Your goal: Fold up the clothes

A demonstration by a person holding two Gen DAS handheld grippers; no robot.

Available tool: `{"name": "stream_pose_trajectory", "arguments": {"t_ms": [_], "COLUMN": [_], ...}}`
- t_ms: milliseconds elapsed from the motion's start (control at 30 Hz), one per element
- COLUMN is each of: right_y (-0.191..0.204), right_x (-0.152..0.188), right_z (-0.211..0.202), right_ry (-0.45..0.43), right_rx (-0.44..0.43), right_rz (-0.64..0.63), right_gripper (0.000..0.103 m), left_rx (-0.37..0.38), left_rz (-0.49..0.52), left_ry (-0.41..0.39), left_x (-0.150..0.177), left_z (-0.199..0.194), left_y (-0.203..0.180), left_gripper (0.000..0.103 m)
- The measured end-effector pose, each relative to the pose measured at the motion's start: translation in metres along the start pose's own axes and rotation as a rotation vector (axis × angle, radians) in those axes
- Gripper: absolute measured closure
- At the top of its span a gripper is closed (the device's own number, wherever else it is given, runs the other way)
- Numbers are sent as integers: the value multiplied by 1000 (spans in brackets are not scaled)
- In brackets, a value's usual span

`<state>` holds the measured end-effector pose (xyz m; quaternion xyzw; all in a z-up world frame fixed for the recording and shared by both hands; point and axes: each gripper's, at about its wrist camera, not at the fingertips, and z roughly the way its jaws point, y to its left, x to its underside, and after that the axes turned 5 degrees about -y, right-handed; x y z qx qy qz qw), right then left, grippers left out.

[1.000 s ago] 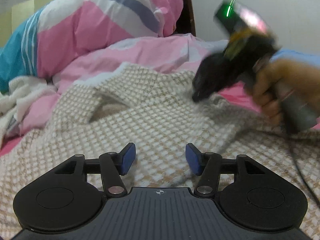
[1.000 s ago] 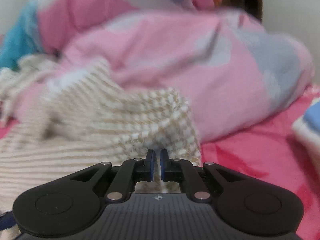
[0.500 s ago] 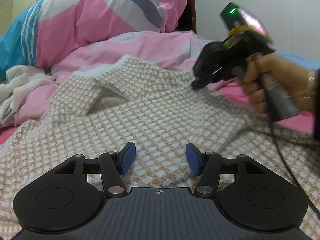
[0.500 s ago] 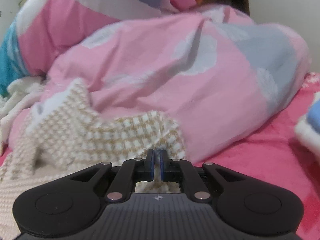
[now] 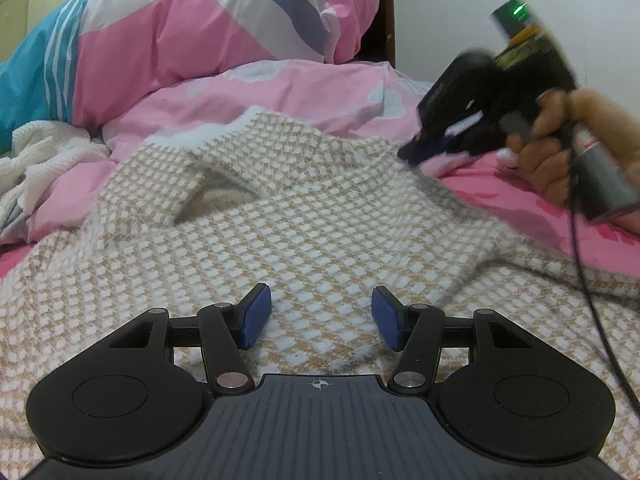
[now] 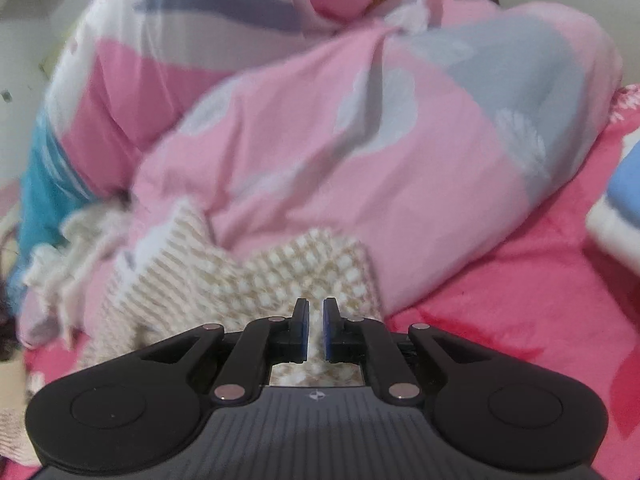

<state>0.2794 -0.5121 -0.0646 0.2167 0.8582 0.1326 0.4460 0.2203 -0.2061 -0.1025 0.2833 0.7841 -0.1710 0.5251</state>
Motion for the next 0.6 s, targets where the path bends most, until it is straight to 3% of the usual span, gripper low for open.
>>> {"name": "stream_pose_trajectory", "arguments": {"t_ms": [67, 133, 300, 400, 600], "right_y": [-2, -8, -11, -12, -24], "right_x": [-1, -6, -3, 17, 64], "right_z": [17, 14, -35, -60, -62], "right_ry": [-12, -60, -61, -10, 13], "right_rx": [39, 23, -62, -149, -248], "right_rz": [15, 106, 148, 167, 172], "right_gripper": [101, 100, 96, 96, 96], "left_rx": [-14, -24, -47, -36, -2], "left_rz": [-34, -103, -255, -302, -313], "left_ry": [-7, -8, -1, -14, 40], "left_x": [0, 1, 2, 1, -14], "left_z": [-1, -1, 0, -3, -4], "left_y": [5, 17, 42, 49, 55], "left_gripper": [47, 47, 48, 47, 47]}}
